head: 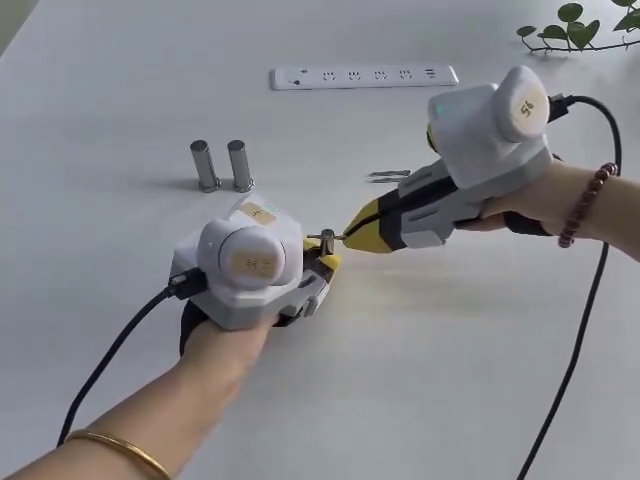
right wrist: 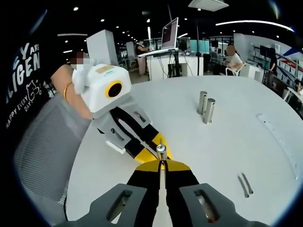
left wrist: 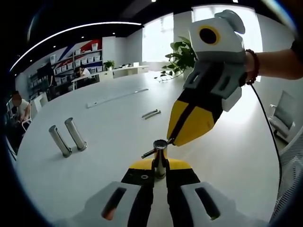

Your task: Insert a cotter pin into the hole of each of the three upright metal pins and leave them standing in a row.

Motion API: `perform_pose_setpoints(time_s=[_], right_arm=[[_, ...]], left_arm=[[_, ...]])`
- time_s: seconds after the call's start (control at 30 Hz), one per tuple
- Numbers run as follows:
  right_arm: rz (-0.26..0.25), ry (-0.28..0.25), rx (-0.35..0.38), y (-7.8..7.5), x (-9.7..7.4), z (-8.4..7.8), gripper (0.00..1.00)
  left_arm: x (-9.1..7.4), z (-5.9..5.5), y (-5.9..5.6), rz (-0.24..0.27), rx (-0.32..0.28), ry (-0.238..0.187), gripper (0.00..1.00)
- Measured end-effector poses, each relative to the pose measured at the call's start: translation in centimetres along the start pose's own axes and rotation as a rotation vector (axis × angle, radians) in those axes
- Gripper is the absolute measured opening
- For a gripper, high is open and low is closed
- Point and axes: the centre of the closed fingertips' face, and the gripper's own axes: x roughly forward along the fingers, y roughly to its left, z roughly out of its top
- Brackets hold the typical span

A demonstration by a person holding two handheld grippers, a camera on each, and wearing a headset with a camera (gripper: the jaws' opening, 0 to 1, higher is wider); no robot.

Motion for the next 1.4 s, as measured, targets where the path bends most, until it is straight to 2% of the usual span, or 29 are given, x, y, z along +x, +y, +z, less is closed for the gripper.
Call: perform_pose_setpoints(time_s=[0.5, 0.57, 0.67, 0.83, 1.07, 1.17, 1.33, 1.4], right_arm=[[-0.006, 0.0, 0.003, 0.1, 0.5, 0.3, 0.0], [-0.004, -0.017, 0.045, 0.2, 0.6, 0.5, 0.0], [-0.009, -0.035, 0.054, 0.2, 0.7, 0.7, 0.09], [-0.004, -0.034, 0.05, 0.5, 1.1, 0.9, 0.1], [-0.022, -0.027, 0.016, 0.3, 1.7, 1.0, 0.08], [-0.037, -0.033, 0.028, -0.1, 1.7, 1.2, 0.05], [-0.031, -0.035, 0.017, -0.1, 1.8, 1.2, 0.05], [-0.031, -0.032, 0.006, -0.1, 1.8, 1.2, 0.04]], left_arm=[[0.0, 0.0, -0.1, 0.009, 0.003, -0.003, 0.07], [0.0, 0.0, -0.1, 0.008, -0.001, -0.004, 0.07], [0.0, 0.0, -0.1, 0.01, -0.003, -0.004, 0.07], [0.1, 0.1, -0.1, 0.014, -0.007, -0.005, 0.07], [0.2, 0.1, 0.0, 0.016, -0.012, -0.006, 0.07], [0.2, 0.1, -0.1, 0.018, -0.016, -0.006, 0.07], [0.2, 0.1, 0.0, 0.021, -0.021, -0.004, 0.07], [0.1, 0.1, 0.1, 0.019, -0.049, -0.002, 0.07]])
